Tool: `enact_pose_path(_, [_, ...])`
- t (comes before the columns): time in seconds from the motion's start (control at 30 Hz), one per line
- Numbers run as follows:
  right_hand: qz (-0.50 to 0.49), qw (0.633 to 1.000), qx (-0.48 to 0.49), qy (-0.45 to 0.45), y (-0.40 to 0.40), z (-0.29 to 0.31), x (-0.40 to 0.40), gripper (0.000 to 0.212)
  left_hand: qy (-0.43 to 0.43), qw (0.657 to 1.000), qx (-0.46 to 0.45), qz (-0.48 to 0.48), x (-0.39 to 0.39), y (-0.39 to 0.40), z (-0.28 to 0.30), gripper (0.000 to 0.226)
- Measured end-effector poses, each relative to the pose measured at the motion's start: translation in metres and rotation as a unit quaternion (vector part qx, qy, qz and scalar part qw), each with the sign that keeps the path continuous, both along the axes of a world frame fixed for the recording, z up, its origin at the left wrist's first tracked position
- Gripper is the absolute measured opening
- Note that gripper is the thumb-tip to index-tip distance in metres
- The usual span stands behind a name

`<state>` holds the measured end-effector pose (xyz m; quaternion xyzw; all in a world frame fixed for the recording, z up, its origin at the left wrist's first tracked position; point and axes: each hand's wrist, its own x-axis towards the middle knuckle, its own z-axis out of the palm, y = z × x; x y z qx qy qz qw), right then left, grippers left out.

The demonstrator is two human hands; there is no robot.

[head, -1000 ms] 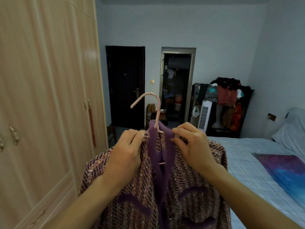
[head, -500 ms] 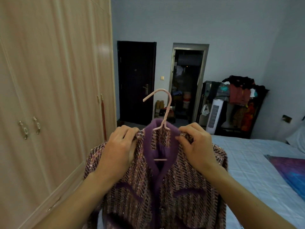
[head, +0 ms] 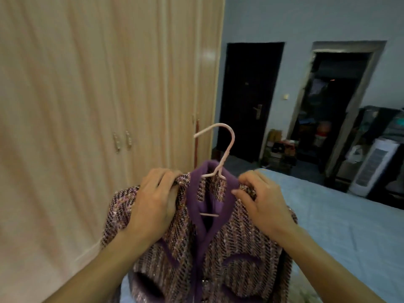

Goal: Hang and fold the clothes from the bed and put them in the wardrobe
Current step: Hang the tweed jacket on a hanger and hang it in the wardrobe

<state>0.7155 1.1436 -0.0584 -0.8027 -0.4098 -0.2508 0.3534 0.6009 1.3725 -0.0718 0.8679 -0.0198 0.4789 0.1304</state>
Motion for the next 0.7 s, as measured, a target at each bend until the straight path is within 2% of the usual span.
enact_pose_path(0.17, [0.096,0.995,0.022,0.0,0.048,-0.016,-0.004,0.013,0.062,0.991,0.018,0.114,-0.048,0.021,0.001,0.021])
enact_pose_path(0.43, [0.199,0.979,0.043,-0.015,0.137,-0.007,-0.058,0.014,0.032,0.964,0.03,0.262,-0.13,0.073,0.006,0.025])
enact_pose_path(0.7, [0.247,0.966,0.055,-0.045,0.247,0.001,-0.137,0.014,0.011,0.949,0.017,0.315,-0.222,0.156,0.005,0.022])
